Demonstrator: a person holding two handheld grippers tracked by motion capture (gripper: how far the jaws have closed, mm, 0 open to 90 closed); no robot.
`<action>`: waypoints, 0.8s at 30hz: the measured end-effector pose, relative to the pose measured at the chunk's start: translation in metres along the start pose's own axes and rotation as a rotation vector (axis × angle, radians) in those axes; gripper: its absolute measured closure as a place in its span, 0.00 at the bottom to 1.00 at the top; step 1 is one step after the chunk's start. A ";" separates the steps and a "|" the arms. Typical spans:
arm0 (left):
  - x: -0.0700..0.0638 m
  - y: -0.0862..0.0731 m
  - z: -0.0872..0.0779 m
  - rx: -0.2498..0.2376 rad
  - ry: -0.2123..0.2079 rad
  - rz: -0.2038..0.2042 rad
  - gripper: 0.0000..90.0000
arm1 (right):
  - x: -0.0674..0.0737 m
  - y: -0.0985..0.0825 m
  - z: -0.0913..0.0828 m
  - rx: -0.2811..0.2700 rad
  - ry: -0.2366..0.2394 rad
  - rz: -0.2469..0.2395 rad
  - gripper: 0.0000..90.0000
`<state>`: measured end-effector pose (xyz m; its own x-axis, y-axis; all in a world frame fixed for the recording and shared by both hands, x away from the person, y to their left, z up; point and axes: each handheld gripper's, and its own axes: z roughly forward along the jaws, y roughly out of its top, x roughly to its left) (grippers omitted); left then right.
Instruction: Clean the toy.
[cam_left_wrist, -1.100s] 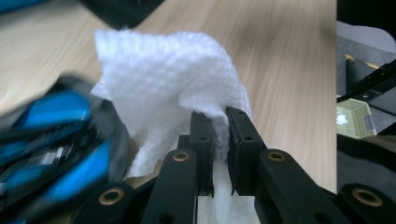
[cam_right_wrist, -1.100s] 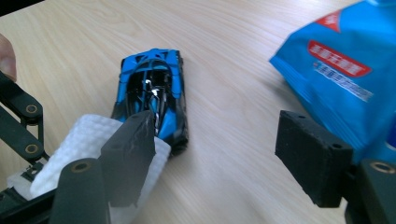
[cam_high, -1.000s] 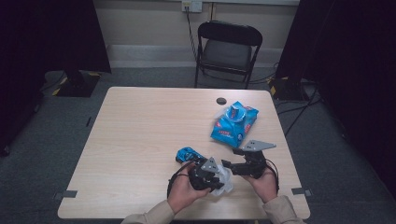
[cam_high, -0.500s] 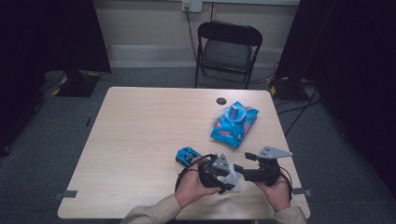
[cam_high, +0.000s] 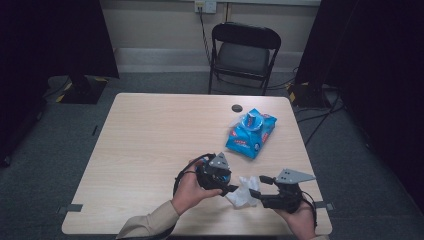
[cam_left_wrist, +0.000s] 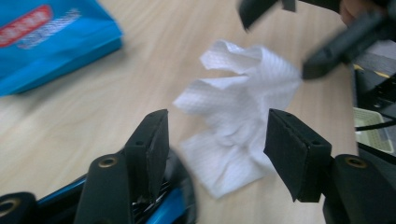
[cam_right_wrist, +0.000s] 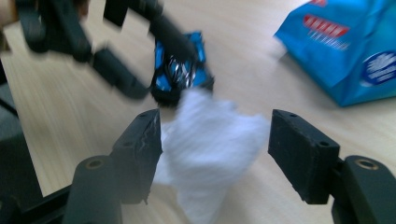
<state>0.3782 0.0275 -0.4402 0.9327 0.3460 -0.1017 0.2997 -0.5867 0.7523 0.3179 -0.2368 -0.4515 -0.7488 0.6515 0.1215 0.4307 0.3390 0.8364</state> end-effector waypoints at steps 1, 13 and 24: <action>0.004 -0.001 -0.002 -0.003 0.014 -0.005 0.43 | 0.002 -0.001 0.004 0.023 0.005 -0.006 0.39; 0.047 -0.027 -0.015 0.034 0.153 -0.072 0.32 | 0.015 -0.019 0.049 0.191 0.010 -0.091 0.40; 0.057 -0.042 -0.006 0.056 0.146 -0.086 0.22 | 0.017 -0.019 0.057 0.204 -0.035 -0.123 0.69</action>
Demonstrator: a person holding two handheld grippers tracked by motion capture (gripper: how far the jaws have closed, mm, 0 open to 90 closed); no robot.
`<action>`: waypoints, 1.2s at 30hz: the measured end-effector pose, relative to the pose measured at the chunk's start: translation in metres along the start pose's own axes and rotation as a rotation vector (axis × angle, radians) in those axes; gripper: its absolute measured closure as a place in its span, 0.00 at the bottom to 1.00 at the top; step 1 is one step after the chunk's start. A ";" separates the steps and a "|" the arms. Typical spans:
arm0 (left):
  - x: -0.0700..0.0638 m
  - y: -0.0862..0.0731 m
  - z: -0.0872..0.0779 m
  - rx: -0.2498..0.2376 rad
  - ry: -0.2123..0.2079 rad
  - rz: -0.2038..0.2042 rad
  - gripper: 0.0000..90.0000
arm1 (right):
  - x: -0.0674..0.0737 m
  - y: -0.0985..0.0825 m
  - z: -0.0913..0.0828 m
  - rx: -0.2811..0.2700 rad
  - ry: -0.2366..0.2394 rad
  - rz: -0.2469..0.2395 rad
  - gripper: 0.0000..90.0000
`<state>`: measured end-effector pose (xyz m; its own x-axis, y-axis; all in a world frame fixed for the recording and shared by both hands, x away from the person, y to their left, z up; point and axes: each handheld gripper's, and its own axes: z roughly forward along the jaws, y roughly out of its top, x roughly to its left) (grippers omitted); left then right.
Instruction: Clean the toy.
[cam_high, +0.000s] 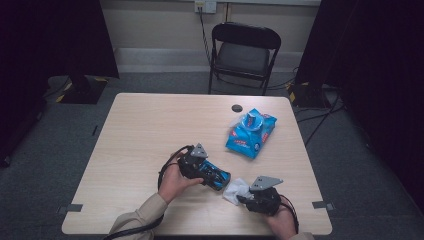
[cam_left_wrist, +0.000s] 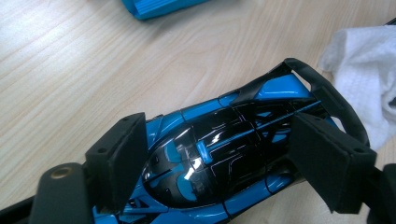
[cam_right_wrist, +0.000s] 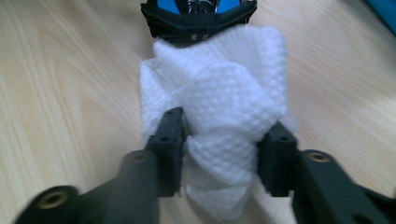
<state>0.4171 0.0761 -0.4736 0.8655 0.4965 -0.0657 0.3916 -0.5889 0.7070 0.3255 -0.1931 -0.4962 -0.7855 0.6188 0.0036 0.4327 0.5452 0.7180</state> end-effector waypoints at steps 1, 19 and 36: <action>0.000 0.000 0.001 0.003 -0.007 0.004 0.21 | 0.000 0.001 0.001 0.005 -0.009 0.006 0.74; -0.002 -0.003 0.006 -0.017 -0.018 0.009 0.15 | -0.008 0.025 0.024 0.005 -0.013 0.122 0.90; -0.005 -0.004 0.006 -0.024 -0.015 0.020 0.15 | -0.023 0.037 0.036 0.002 -0.073 0.182 0.91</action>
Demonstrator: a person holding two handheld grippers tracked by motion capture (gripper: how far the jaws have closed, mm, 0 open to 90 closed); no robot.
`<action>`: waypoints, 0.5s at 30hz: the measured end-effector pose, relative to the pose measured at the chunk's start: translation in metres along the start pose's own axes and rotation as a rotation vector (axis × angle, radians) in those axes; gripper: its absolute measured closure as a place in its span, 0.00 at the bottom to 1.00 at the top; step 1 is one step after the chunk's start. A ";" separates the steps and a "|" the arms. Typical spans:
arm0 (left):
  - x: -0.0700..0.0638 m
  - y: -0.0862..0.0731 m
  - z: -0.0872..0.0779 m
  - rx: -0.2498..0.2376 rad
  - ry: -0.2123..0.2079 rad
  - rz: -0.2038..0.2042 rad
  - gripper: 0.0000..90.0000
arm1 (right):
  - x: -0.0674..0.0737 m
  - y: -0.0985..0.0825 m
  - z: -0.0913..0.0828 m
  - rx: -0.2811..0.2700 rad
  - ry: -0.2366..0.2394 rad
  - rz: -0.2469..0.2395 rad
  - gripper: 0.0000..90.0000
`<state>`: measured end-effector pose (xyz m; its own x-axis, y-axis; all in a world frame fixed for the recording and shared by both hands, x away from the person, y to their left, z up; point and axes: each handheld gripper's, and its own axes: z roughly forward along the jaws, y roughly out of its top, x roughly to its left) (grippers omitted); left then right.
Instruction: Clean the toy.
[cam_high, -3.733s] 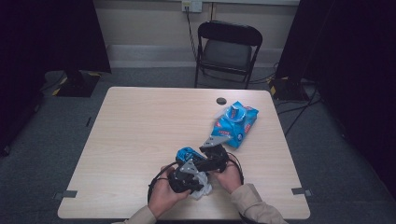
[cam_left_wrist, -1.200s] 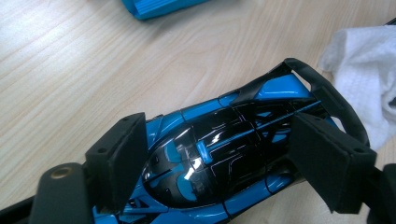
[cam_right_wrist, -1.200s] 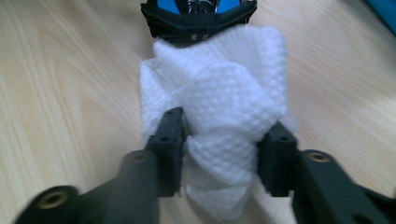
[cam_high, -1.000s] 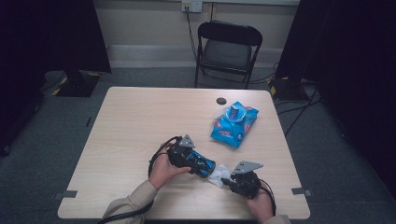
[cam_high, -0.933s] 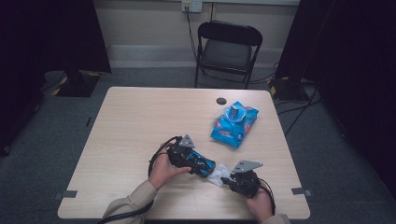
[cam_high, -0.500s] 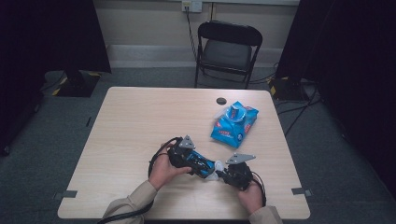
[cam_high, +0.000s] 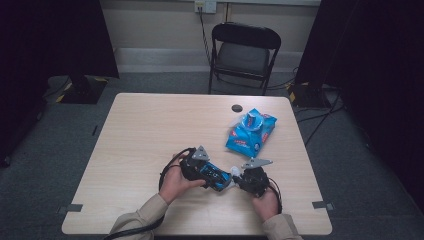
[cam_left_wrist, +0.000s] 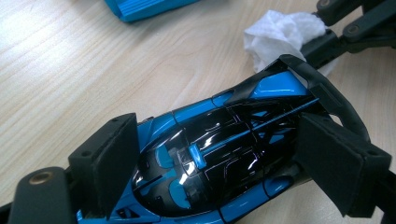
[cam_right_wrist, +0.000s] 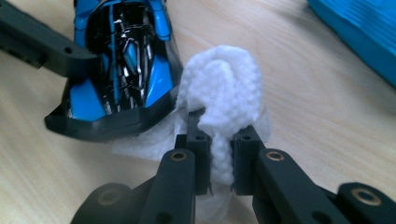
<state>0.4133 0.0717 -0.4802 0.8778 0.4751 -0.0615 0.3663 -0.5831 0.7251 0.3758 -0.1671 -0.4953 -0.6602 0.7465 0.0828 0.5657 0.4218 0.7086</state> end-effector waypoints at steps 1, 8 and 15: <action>0.000 0.000 0.000 0.002 -0.002 0.003 0.16 | -0.001 0.001 0.000 0.000 -0.010 0.003 0.91; 0.000 0.000 0.000 -0.004 0.002 -0.005 0.16 | -0.014 -0.002 -0.004 -0.007 -0.031 0.028 0.91; 0.000 0.000 0.000 -0.006 0.000 -0.006 0.16 | -0.026 -0.007 -0.023 -0.029 -0.055 0.053 0.91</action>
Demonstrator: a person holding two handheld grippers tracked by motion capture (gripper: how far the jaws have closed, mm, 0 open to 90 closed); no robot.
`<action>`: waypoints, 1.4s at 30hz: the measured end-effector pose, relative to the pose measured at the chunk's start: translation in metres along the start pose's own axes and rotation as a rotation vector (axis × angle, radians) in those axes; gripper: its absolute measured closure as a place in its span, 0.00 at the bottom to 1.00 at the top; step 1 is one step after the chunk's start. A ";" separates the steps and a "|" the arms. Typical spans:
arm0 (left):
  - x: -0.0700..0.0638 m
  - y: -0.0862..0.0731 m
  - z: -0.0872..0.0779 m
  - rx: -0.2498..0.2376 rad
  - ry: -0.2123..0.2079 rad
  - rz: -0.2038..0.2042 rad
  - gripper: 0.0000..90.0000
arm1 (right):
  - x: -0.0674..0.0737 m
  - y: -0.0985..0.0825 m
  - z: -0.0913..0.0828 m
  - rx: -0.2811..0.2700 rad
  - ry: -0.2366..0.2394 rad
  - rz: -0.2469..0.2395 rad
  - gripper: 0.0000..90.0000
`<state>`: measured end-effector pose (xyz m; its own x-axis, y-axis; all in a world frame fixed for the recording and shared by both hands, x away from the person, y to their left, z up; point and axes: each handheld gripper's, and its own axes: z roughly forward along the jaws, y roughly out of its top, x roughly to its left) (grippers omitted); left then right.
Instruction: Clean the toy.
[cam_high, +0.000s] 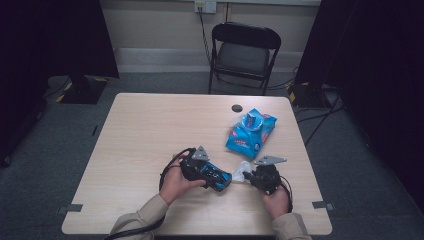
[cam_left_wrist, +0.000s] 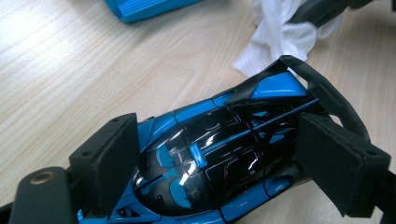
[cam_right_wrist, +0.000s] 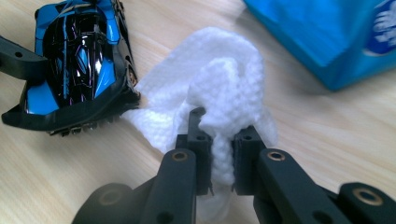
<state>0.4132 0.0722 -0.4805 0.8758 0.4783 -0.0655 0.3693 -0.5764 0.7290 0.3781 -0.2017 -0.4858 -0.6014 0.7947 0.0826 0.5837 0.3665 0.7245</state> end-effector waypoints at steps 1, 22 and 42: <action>0.000 0.000 0.000 0.000 0.000 0.000 0.16 | -0.001 0.000 -0.004 -0.006 0.002 0.002 0.91; 0.003 0.000 -0.001 0.001 -0.004 -0.003 0.16 | 0.039 -0.011 -0.045 -0.053 0.159 -0.100 0.91; 0.001 -0.002 -0.001 -0.009 -0.002 0.000 0.16 | 0.067 -0.012 0.007 0.059 0.173 -0.168 0.90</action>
<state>0.4134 0.0740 -0.4815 0.8765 0.4768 -0.0666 0.3663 -0.5708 0.7349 0.3347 -0.1493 -0.4935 -0.7744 0.6271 0.0840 0.4954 0.5184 0.6971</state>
